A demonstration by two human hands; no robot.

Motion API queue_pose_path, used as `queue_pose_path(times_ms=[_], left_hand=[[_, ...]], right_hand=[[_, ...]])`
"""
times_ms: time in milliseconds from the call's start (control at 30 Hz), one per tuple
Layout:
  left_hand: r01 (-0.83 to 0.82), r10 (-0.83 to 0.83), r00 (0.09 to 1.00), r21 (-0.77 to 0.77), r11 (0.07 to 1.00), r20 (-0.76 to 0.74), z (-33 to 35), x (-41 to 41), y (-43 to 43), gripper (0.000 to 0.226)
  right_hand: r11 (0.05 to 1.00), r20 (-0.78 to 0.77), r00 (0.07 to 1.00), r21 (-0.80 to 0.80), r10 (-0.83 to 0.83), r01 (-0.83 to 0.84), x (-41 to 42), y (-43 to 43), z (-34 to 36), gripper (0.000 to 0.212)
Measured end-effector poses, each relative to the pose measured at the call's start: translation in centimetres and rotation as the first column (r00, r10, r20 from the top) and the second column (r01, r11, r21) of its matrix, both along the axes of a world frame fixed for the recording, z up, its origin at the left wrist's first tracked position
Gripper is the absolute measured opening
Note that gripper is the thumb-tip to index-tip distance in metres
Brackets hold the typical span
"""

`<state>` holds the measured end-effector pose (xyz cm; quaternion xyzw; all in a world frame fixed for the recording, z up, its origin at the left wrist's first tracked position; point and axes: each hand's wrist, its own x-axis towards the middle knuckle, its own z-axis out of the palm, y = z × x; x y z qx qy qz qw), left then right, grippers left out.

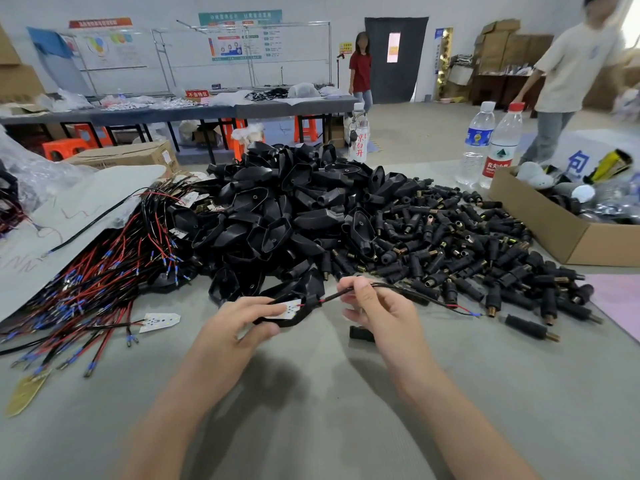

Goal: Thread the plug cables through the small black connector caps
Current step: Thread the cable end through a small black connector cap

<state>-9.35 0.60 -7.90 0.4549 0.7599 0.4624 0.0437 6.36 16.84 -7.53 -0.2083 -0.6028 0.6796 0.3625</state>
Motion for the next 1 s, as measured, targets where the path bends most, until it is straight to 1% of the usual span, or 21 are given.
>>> queue_pose_path(times_ms=[100,167,267,333,400,467,533,567,633,667,733,800,833,900,933,1000], left_hand=[[-0.026,0.027,1.0,-0.05,0.998,0.013,-0.3,-1.2,-0.9,0.037],[-0.054,0.053,0.998,-0.108,0.993,-0.016,-0.4,-2.2,-1.6,0.037],[-0.127,0.118,0.991,-0.181,0.975,-0.055,-0.5,-3.4,-2.5,0.04],[-0.138,0.121,0.988,-0.209,0.968,-0.091,-0.7,-3.7,-2.7,0.036],[-0.147,0.111,0.982,-0.241,0.959,-0.156,-1.0,-3.6,-2.5,0.03],[-0.205,0.145,0.959,-0.244,0.948,-0.242,-1.2,-3.0,-1.9,0.03],[-0.261,0.201,0.922,-0.148,0.954,-0.33,-0.7,-1.8,-1.1,0.031],[-0.261,0.211,0.903,-0.087,0.961,-0.375,-0.3,-0.9,-0.6,0.034],[-0.186,0.173,0.895,0.01,0.983,-0.41,0.1,1.4,0.8,0.038],[-0.134,0.139,0.911,0.041,0.99,-0.388,0.1,2.6,1.6,0.037],[-0.055,0.076,0.958,0.085,0.995,-0.278,-0.2,4.9,3.2,0.032],[0.008,0.006,0.994,0.123,0.992,-0.11,-0.7,6.7,4.4,0.025],[0.04,-0.04,0.999,0.138,0.99,-0.008,-0.9,7.4,4.8,0.026],[0.095,-0.128,0.976,0.181,0.979,0.176,-1.0,8.1,5.3,0.028],[0.106,-0.155,0.958,0.205,0.973,0.241,-1.0,8.2,5.4,0.026],[0.104,-0.18,0.932,0.242,0.965,0.316,-0.7,8.0,5.2,0.022]], right_hand=[[0.976,-0.082,0.996,-0.216,-0.032,0.014,0.0,0.2,0.1,0.027],[0.935,-0.127,0.986,-0.35,-0.11,0.059,0.1,0.6,0.4,0.02],[0.87,-0.109,0.963,-0.464,-0.245,0.169,0.9,1.9,0.5,0.015],[0.85,-0.081,0.959,-0.489,-0.27,0.198,1.3,2.5,0.4,0.017],[0.855,-0.073,0.965,-0.483,-0.252,0.187,1.4,2.5,0.3,0.02],[0.871,-0.075,0.969,-0.459,-0.234,0.175,1.3,2.4,0.4,0.021],[0.884,-0.088,0.972,-0.439,-0.218,0.159,1.1,2.2,0.5,0.022],[0.892,-0.094,0.975,-0.429,-0.203,0.145,1.0,2.1,0.5,0.023],[0.915,-0.094,0.984,-0.392,-0.148,0.1,0.8,1.9,0.5,0.024],[0.929,-0.095,0.989,-0.364,-0.111,0.069,0.6,1.7,0.5,0.024],[0.958,-0.097,0.995,-0.285,-0.01,-0.018,0.4,1.2,0.5,0.026],[0.98,-0.043,0.993,-0.167,0.106,-0.112,0.2,0.6,0.4,0.032],[0.979,-0.013,0.987,-0.122,0.162,-0.162,0.2,0.3,0.4,0.034],[0.963,-0.007,0.967,-0.096,0.253,-0.253,0.0,-0.2,0.4,0.033],[0.956,-0.018,0.96,-0.079,0.28,-0.281,0.0,-0.2,0.4,0.031],[0.946,-0.035,0.945,0.005,0.325,-0.325,0.2,-0.1,0.3,0.027]])
